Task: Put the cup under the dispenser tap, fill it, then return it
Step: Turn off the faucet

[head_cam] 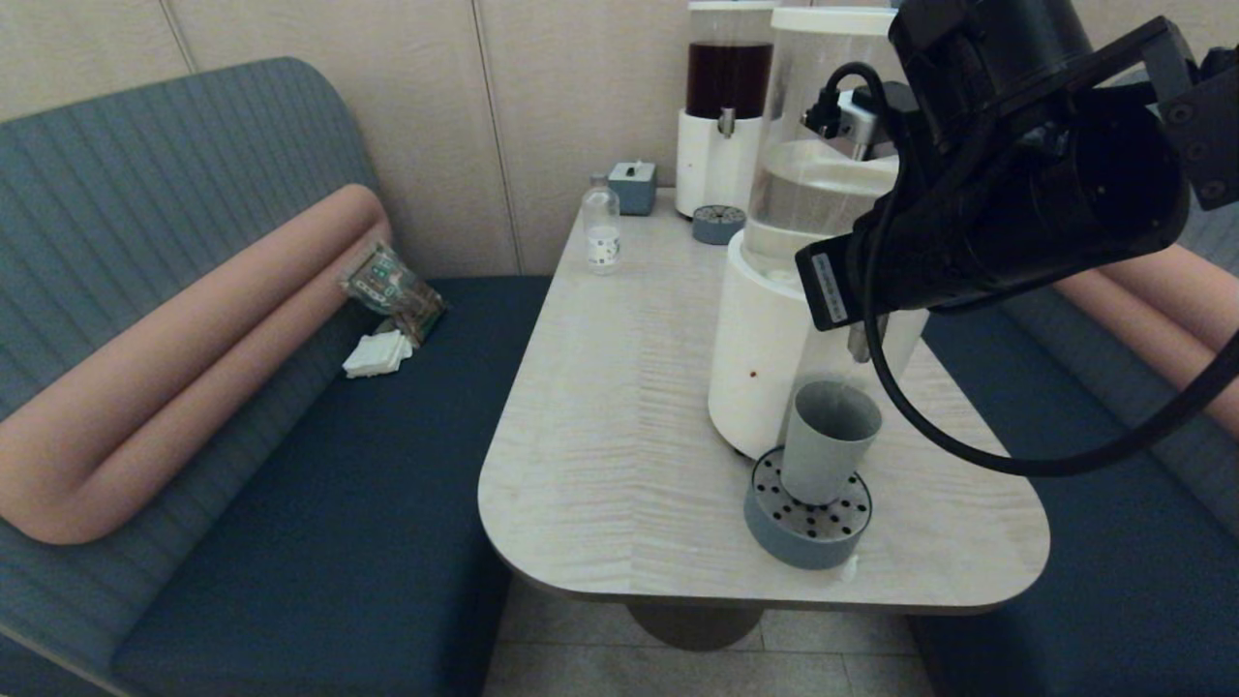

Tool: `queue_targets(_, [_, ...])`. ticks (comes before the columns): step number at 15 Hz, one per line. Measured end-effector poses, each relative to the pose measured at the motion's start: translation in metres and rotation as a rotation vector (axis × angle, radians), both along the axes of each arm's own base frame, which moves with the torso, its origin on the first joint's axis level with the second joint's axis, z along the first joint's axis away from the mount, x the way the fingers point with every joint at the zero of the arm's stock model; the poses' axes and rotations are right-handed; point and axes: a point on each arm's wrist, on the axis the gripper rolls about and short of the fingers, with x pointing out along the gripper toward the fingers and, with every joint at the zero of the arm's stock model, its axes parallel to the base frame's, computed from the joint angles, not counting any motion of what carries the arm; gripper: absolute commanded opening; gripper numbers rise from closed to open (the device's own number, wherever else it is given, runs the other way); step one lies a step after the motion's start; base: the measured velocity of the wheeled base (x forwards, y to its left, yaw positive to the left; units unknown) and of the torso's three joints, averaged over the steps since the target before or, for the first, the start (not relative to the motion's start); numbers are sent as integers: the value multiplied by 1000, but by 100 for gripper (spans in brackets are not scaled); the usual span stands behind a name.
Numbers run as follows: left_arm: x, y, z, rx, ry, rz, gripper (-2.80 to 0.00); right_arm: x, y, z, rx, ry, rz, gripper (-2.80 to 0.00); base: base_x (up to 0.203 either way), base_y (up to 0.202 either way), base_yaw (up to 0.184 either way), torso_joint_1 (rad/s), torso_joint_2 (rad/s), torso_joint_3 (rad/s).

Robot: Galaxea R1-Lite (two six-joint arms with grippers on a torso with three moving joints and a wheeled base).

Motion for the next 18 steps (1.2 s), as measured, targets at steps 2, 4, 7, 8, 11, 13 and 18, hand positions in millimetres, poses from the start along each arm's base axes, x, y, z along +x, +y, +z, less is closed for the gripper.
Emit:
queue_targets(2, [0, 0, 0, 0, 0, 0, -280, 3, -3, -1, -3, 3, -13, -280, 0, 0, 0, 0, 0, 0])
queue_targets(4, [0, 0, 0, 0, 0, 0, -280, 5, -4, -2, -2, 6, -23, -280, 0, 0, 0, 0, 0, 0])
queue_targets(7, [0, 0, 0, 0, 0, 0, -280, 10, -7, -4, 2, 11, -40, -280, 0, 0, 0, 0, 0, 0])
queue_targets(8, [0, 0, 0, 0, -1, 1, -280, 12, -8, -5, 1, 14, -45, -280, 0, 0, 0, 0, 0, 0])
queue_targets(11, [0, 0, 0, 0, 0, 0, -280, 16, -10, -7, 1, 13, -62, -280, 0, 0, 0, 0, 0, 0])
queue_targets(13, [0, 0, 0, 0, 0, 0, -280, 18, -11, -7, 3, 9, -67, -280, 0, 0, 0, 0, 0, 0])
queue_targets(18, [0, 0, 0, 0, 0, 0, -280, 21, -12, -7, -23, -20, -114, -280, 0, 0, 0, 0, 0, 0])
